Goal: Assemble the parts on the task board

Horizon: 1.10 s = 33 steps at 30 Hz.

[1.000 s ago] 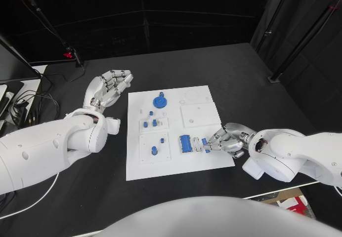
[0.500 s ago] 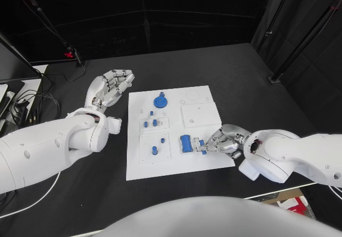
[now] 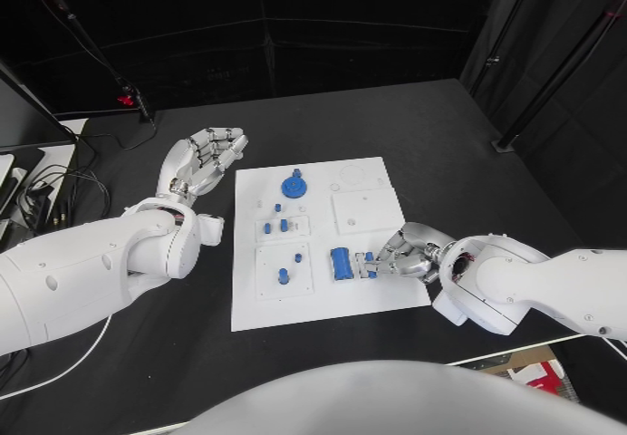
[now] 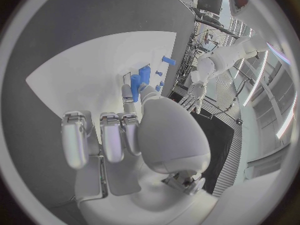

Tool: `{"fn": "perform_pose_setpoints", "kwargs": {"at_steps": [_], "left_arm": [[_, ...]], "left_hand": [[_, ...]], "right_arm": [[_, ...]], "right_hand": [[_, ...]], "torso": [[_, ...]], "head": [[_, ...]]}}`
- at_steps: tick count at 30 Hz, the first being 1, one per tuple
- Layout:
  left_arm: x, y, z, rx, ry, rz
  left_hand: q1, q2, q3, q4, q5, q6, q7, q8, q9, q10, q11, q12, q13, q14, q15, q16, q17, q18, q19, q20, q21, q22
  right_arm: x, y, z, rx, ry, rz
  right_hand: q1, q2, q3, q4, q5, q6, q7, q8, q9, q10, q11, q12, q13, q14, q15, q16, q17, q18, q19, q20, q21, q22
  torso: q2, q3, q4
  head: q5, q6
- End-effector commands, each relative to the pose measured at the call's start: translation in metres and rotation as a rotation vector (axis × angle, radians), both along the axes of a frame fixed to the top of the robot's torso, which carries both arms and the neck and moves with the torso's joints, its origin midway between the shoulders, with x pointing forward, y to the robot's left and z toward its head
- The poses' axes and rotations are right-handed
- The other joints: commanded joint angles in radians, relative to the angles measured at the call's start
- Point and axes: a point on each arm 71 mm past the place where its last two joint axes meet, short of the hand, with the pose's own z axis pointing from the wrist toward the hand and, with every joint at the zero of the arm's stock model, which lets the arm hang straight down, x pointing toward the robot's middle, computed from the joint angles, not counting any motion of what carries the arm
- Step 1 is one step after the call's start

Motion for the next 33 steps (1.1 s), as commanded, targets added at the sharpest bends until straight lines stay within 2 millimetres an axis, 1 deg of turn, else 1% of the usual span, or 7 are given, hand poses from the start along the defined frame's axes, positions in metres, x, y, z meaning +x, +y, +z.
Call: {"fn": "perform_pose_setpoints", "kwargs": {"at_steps": [1,10,14,21,25,29,33], "left_arm": [[-0.001,-0.002,0.004,-0.014,-0.039,-0.016],[0.0,-0.002,0.004,-0.013,-0.039,-0.017],[0.0,-0.002,0.004,-0.014,-0.038,-0.017],[0.0,-0.002,0.004,-0.014,-0.038,-0.017],[0.0,-0.002,0.004,-0.014,-0.038,-0.018],[0.0,-0.002,0.004,-0.014,-0.038,-0.018],[0.0,-0.002,0.004,-0.014,-0.037,-0.018]], "left_hand": [[0.001,0.007,-0.007,0.002,0.006,-0.008,0.121,0.002,-0.001,-0.008,0.001,0.004,-0.001,-0.006,0.0,0.004,-0.001,-0.009,-0.001,-0.001,0.005,-0.001],[0.001,0.007,-0.007,0.002,0.006,-0.008,0.121,0.002,-0.001,-0.008,0.001,0.004,-0.001,-0.006,0.0,0.004,-0.001,-0.009,-0.001,-0.001,0.005,-0.001],[0.001,0.007,-0.007,0.002,0.006,-0.008,0.121,0.002,-0.001,-0.008,0.001,0.004,-0.001,-0.006,0.0,0.004,-0.001,-0.009,-0.001,-0.001,0.005,-0.001],[0.002,0.008,-0.007,0.002,0.007,-0.008,0.121,0.003,-0.001,-0.008,0.001,0.004,-0.001,-0.006,0.0,0.004,-0.002,-0.009,-0.002,-0.001,0.005,-0.002],[0.002,0.008,-0.007,0.002,0.007,-0.008,0.121,0.003,-0.001,-0.008,0.001,0.005,-0.001,-0.006,0.0,0.005,-0.002,-0.009,-0.001,-0.001,0.005,-0.002],[0.003,0.008,-0.007,0.002,0.007,-0.008,0.121,0.004,-0.001,-0.008,0.001,0.005,-0.001,-0.006,0.0,0.005,-0.002,-0.009,-0.001,-0.001,0.005,-0.001],[0.003,0.008,-0.007,0.002,0.007,-0.008,0.121,0.004,-0.001,-0.008,0.001,0.005,-0.001,-0.006,0.0,0.005,-0.002,-0.009,-0.001,-0.001,0.005,-0.001]], "right_arm": [[0.004,0.001,0.003,-0.05,-0.06,0.017],[0.008,0.004,0.001,-0.082,-0.062,0.051],[0.01,0.006,-0.001,-0.099,-0.055,0.067],[0.011,0.009,-0.003,-0.126,-0.051,0.095],[0.011,0.011,-0.004,-0.146,-0.039,0.115],[0.011,0.012,-0.005,-0.167,-0.029,0.135],[0.011,0.014,-0.006,-0.176,-0.031,0.148]], "right_hand": [[-0.004,-0.002,0.0,0.004,-0.003,0.003,-0.002,-0.005,0.001,0.102,-0.003,0.002,0.263,0.104,-0.003,0.002,0.263,-0.007,0.108,-0.005,0.003,0.263],[0.0,-0.004,-0.001,0.003,-0.003,0.001,-0.002,-0.009,0.0,0.102,-0.003,0.002,0.263,0.104,-0.004,0.002,0.263,-0.007,0.108,-0.005,0.003,0.263],[0.012,-0.003,0.0,-0.003,-0.007,0.002,-0.002,-0.013,0.0,0.102,-0.003,0.002,0.263,0.104,-0.004,0.002,0.263,-0.007,0.108,-0.006,0.003,0.263],[0.022,-0.003,0.002,-0.007,-0.008,0.003,-0.003,-0.015,0.0,0.102,-0.004,0.002,0.263,0.104,-0.004,0.002,0.263,-0.007,0.108,-0.006,0.003,0.263],[0.022,-0.003,0.002,-0.007,-0.008,0.003,-0.003,-0.015,0.0,0.102,-0.004,0.002,0.263,0.104,-0.004,0.002,0.263,-0.007,0.108,-0.006,0.003,0.263],[0.022,-0.003,0.002,-0.007,-0.008,0.003,-0.003,-0.016,0.0,0.102,-0.004,0.002,0.263,0.104,-0.004,0.002,0.263,-0.007,0.108,-0.006,0.003,0.263],[0.022,-0.003,0.002,-0.007,-0.008,0.002,-0.002,-0.016,0.0,0.102,-0.003,0.002,0.263,0.104,-0.004,0.002,0.263,-0.007,0.108,-0.006,0.003,0.263]], "torso": [[0.0,0.0004,0.0005],[-0.001,0.001,0.0],[-0.001,0.0012,0.0],[-0.001,0.0002,-0.0007],[-0.001,0.0004,-0.0005],[-0.001,0.0007,-0.0001],[-0.001,-0.0001,-0.0018]], "head": [[0.0,0.0],[0.004,0.0],[0.005,0.0],[0.006,0.0],[0.007,0.0],[0.004,0.0],[0.005,0.0]]}}
